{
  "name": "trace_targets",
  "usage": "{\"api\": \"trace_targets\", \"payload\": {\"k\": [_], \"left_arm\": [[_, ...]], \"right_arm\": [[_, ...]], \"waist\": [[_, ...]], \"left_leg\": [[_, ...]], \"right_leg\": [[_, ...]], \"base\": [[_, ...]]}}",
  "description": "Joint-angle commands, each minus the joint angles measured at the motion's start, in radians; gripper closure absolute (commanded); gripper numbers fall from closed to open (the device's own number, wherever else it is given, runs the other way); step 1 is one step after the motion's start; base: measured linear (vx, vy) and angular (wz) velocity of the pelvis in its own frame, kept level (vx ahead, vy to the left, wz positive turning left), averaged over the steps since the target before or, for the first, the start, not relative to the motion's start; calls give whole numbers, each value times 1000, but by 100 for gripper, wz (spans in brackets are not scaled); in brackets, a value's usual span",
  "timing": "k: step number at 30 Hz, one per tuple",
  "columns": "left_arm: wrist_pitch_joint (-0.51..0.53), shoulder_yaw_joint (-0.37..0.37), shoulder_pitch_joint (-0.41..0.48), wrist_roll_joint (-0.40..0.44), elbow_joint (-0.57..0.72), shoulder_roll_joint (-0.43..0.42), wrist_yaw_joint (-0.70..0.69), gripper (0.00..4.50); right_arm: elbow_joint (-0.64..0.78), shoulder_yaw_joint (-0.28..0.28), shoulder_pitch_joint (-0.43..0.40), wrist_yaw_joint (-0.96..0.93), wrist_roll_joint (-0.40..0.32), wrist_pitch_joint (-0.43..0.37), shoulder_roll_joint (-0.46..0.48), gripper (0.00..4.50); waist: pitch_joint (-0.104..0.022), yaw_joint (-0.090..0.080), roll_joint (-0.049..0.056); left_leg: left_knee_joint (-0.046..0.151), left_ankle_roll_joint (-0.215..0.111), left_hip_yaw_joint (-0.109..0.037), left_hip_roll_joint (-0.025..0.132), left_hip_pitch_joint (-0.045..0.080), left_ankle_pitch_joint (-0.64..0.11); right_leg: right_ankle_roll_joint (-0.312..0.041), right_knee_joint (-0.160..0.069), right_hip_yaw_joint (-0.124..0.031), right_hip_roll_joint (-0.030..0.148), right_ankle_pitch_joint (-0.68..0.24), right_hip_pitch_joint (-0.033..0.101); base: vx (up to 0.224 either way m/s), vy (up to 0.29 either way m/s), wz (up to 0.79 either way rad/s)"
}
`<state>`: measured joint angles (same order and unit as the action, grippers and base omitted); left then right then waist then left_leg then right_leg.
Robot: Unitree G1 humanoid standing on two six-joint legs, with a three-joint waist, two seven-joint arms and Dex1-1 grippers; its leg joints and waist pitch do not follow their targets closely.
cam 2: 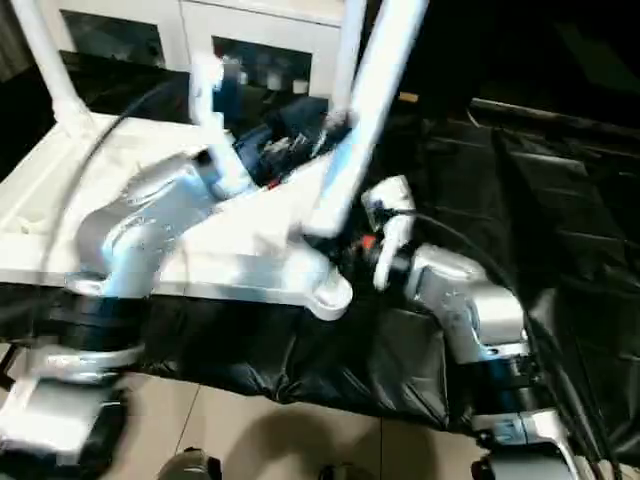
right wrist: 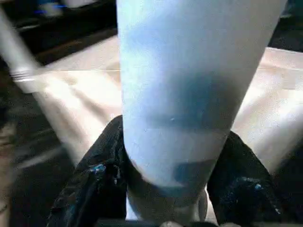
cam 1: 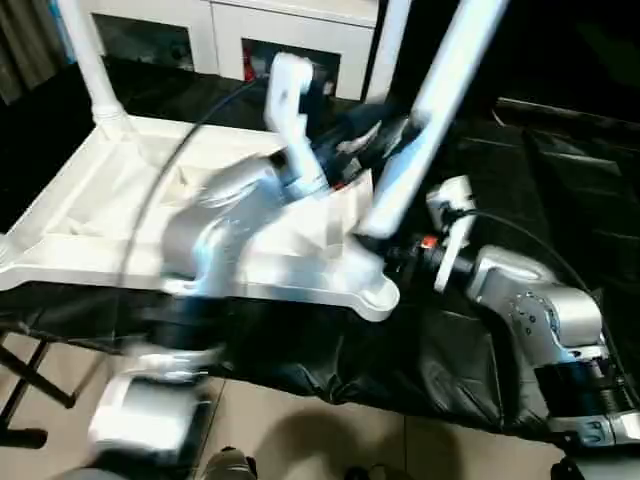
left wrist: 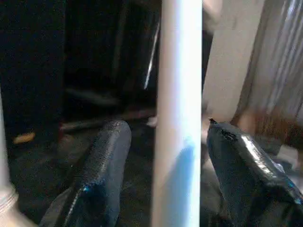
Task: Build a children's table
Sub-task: Pick table leg
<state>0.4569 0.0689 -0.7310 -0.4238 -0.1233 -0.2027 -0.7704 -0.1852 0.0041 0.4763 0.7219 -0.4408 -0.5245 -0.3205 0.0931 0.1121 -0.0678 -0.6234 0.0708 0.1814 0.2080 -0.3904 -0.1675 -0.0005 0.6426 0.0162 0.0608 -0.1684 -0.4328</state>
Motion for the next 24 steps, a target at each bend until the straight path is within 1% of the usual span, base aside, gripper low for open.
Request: {"api": "trace_targets", "payload": {"k": [1,2,3,4,5,6,7,8,9,10,11,12,13,14,15,16,17,18,19,20,21,22,23,24], "left_arm": [[-59,111,24,83,-30,-59,-94,153],[-84,149,36,114,-45,-89,-126,153],[-91,160,39,122,-50,-97,-135,153],[-104,181,46,136,-59,-109,-155,153],[-159,254,65,187,-100,-148,-224,153],[-194,288,72,210,-135,-159,-262,153],[-194,288,72,210,-135,-159,-262,153],[-261,321,76,254,-196,-164,-302,153],[-267,324,76,258,-202,-164,-306,171],[-316,353,73,295,-261,-171,-332,189],[-343,372,67,316,-305,-178,-355,189],[-344,373,67,317,-306,-178,-355,189],[-375,388,57,341,-354,-186,-373,197],[-375,388,57,341,-354,-186,-373,214],[-395,392,50,355,-382,-190,-379,236],[-407,393,45,362,-399,-191,-384,236],[-419,394,37,372,-423,-191,-383,236],[-426,393,29,375,-439,-191,-383,237],[-438,393,19,380,-462,-191,-384,266],[-444,394,15,381,-471,-191,-385,279],[-458,395,3,386,-493,-191,-386,279],[-502,396,-23,395,-555,-186,-401,281],[-526,394,-41,400,-596,-180,-408,292],[-529,394,-45,400,-606,-179,-413,292]], "right_arm": [[-13,-40,1,-67,36,45,-12,263],[-8,-47,-6,-81,45,49,-16,263],[-7,-49,-8,-85,48,50,-17,263],[0,-52,-14,-90,49,48,-19,263],[27,-59,-38,-100,50,37,-25,263],[42,-58,-52,-98,51,30,-31,263],[42,-58,-52,-98,51,30,-31,263],[51,-59,-66,-106,60,38,-31,263],[52,-59,-68,-106,60,39,-30,263],[59,-62,-75,-108,61,40,-32,263],[66,-64,-80,-106,60,37,-36,263],[67,-64,-81,-106,60,37,-36,263],[73,-63,-86,-104,59,38,-40,263],[73,-63,-86,-104,59,38,-40,263],[75,-61,-88,-104,61,42,-41,263],[77,-59,-90,-104,62,45,-42,263],[80,-58,-93,-102,61,45,-43,263],[83,-56,-95,-99,60,44,-45,263],[88,-53,-99,-96,61,43,-46,263],[89,-52,-100,-95,61,44,-47,263],[94,-50,-103,-93,62,43,-46,263],[104,-47,-111,-92,61,39,-47,263],[109,-45,-115,-89,59,37,-49,263],[110,-44,-116,-88,59,37,-50,263]], "waist": [[-99,-3,9],[-100,0,12],[-100,-1,12],[-100,-3,12],[-100,-1,15],[-99,0,18],[-99,0,16],[-100,-2,18],[-100,0,17],[-100,-2,25],[-99,-3,19],[-98,-4,19],[-99,-7,24],[-98,-8,22],[-99,-8,22],[-98,-9,22],[-99,-8,30],[-99,-11,26],[-98,-11,25],[-99,-11,24],[-100,-10,25],[-101,-10,27],[-102,-9,28],[-102,-9,28]], "left_leg": [[74,46,-1,7,22,-169],[74,48,-2,7,23,-167],[74,48,-2,8,25,-166],[74,50,0,7,23,-166],[75,49,-2,7,22,-163],[77,47,-1,8,24,-172],[77,45,0,7,26,-174],[78,50,-1,7,22,-173],[77,44,-1,5,22,-172],[78,52,-3,5,23,-185],[78,55,-2,6,24,-205],[80,56,-3,6,23,-215],[80,62,-4,7,23,-232],[81,63,-5,7,22,-234],[79,63,-5,8,24,-233],[80,60,-5,8,24,-234],[79,60,-5,7,25,-242],[79,58,-5,8,25,-245],[79,55,-4,7,25,-245],[78,51,-4,6,25,-244],[77,50,-4,7,25,-243],[77,48,-4,7,24,-237],[77,46,-4,5,24,-234],[77,46,-4,5,24,-234]], "right_leg": [[-143,-80,-23,50,-221,58],[-143,-78,-23,52,-219,58],[-144,-78,-23,51,-205,57],[-151,-74,-24,50,-185,59],[-152,-74,-24,51,-181,60],[-146,-76,-25,51,-190,58],[-142,-80,-25,50,-191,58],[-151,-72,-26,52,-172,62],[-145,-82,-26,51,-181,60],[-149,-78,-26,53,-189,60],[-150,-83,-26,54,-205,60],[-149,-82,-26,54,-217,61],[-152,-84,-26,56,-233,61],[-151,-83,-26,55,-236,63],[-156,-81,-26,57,-232,61],[-158,-83,-26,57,-235,60],[-161,-83,-27,57,-247,59],[-167,-83,-26,57,-241,60],[-167,-85,-26,55,-244,60],[-168,-85,-27,56,-250,59],[-169,-84,-27,58,-252,60],[-170,-83,-27,58,-250,60],[-165,-86,-27,56,-248,61],[-165,-86,-27,56,-248,61]], "base": [[0,0,0],[0,0,0],[0,0,0],[0,0,0],[0,0,0],[0,0,0],[0,0,0],[0,0,0],[0,0,0],[0,0,0],[0,0,0],[0,0,0],[0,0,0],[0,0,0],[0,0,0],[0,0,0],[0,0,0],[0,0,0],[0,0,0],[0,0,0],[0,0,0],[0,0,0],[0,0,0],[0,0,0]]}}
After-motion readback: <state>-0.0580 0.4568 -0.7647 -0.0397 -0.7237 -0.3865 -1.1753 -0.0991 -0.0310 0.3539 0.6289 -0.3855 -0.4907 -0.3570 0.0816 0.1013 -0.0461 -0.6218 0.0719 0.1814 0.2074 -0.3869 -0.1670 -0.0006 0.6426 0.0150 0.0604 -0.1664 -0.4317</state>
